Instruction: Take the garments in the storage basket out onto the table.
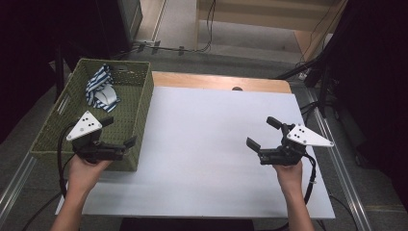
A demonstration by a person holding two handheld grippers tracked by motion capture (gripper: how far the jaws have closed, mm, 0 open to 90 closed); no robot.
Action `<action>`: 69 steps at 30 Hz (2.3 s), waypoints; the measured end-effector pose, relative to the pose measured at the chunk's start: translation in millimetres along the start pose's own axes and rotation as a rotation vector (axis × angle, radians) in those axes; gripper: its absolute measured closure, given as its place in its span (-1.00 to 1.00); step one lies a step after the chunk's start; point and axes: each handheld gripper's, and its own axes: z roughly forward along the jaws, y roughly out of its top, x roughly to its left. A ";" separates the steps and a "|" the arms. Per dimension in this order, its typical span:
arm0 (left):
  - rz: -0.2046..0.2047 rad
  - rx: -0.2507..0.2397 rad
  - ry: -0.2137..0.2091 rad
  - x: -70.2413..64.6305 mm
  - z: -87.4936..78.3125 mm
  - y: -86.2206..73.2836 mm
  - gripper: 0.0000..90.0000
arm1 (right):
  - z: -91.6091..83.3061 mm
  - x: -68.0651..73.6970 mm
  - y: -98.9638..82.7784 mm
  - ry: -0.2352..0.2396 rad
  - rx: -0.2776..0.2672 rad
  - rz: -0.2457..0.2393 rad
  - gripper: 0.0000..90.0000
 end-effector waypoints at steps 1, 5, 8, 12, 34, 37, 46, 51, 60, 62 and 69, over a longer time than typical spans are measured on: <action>-0.002 0.001 -0.001 -0.1 0.0 0.4 -1.00 | -0.6 -0.4 0.0 0.001 -0.001 -0.001 -1.00; 0.008 0.006 0.017 -0.2 0.9 4.3 -1.00 | -2.0 -1.1 -0.3 -0.001 0.000 0.002 -1.00; 0.016 0.022 0.016 -1.0 3.1 7.9 -1.00 | -2.7 -0.6 0.6 -0.005 -0.002 -0.002 -1.00; 0.028 0.047 0.014 -1.5 5.6 12.7 -1.00 | -2.2 -0.5 1.0 -0.005 -0.002 -0.001 -1.00; 0.043 0.124 0.074 19.8 15.1 37.5 -1.00 | 0.3 -0.2 -0.2 -0.006 0.016 -0.010 -1.00; 0.042 0.133 0.083 23.1 16.1 39.0 -1.00 | 0.4 -0.2 -0.3 -0.006 0.017 -0.009 -1.00; 0.014 0.168 0.114 44.0 23.2 40.7 -1.00 | 0.5 0.7 -0.2 -0.006 0.020 -0.010 -1.00; 0.011 0.193 0.134 52.8 27.5 41.3 -1.00 | 1.0 1.1 -0.5 -0.005 0.023 -0.009 -1.00; -0.011 0.241 0.158 71.1 36.7 46.9 -1.00 | 1.5 0.9 -1.0 -0.009 0.026 -0.019 -1.00; -0.006 0.264 0.174 76.5 40.8 50.2 -1.00 | 1.5 0.7 -1.1 -0.010 0.026 -0.020 -1.00; -0.011 0.322 0.224 90.0 52.4 54.6 -1.00 | 1.2 0.1 -1.1 -0.010 0.023 -0.019 -1.00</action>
